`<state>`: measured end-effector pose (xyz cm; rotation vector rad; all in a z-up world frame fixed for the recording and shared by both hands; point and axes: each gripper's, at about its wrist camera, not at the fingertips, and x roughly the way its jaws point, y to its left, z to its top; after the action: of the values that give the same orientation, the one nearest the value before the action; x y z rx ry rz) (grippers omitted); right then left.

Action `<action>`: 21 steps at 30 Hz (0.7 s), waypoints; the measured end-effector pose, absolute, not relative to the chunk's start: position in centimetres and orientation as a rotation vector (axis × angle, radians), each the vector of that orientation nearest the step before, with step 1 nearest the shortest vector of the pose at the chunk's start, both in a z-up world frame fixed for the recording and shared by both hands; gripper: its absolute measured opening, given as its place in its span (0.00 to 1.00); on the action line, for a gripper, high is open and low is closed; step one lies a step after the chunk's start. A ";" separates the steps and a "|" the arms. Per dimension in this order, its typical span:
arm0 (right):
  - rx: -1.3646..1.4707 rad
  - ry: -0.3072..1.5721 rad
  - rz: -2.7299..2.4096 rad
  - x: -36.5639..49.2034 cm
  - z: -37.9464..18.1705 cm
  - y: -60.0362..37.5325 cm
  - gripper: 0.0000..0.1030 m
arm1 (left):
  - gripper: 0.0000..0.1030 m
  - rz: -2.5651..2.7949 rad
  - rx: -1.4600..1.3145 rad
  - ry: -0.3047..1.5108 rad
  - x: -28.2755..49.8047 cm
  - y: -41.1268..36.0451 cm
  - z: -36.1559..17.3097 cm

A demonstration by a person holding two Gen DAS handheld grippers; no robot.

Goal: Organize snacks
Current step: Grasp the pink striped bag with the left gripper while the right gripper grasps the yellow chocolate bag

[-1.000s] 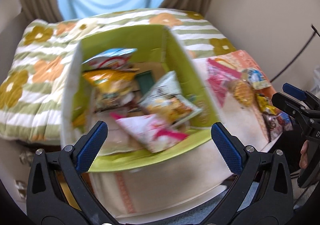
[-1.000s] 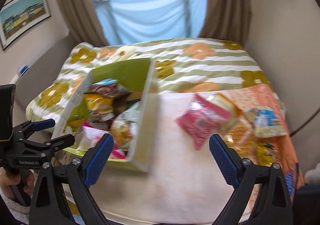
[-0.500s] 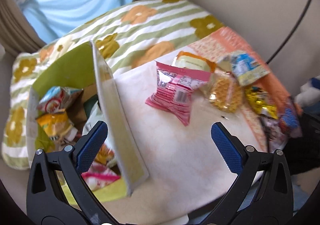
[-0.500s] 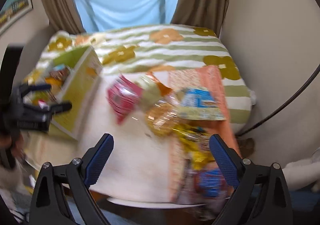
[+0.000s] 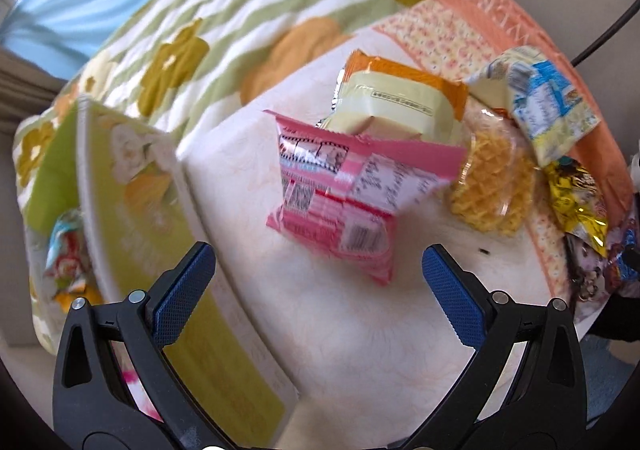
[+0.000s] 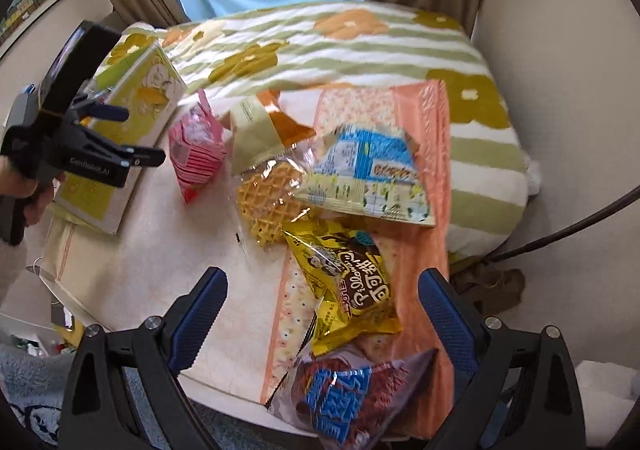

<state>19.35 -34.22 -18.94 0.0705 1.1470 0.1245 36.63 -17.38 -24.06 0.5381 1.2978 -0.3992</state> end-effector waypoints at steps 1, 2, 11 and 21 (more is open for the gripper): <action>0.069 1.157 0.119 19.7 -19.4 -34.3 0.93 | 0.99 -0.414 0.537 1.320 37.2 -17.5 -24.7; 0.068 1.173 0.119 20.0 -20.1 -34.4 0.93 | 0.99 -0.424 0.540 1.331 37.5 -17.6 -25.1; -0.019 1.287 0.168 22.2 -23.6 -33.5 0.93 | 0.79 -0.529 0.544 1.415 39.4 -18.8 -28.7; -0.081 1.390 0.164 24.0 -26.7 -33.1 0.92 | 0.69 -0.548 0.432 1.435 40.4 -18.5 -29.1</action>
<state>24.04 -33.09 -26.70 -0.0810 1.3897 0.1643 40.40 -18.50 -29.10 0.4317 1.4349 -0.5478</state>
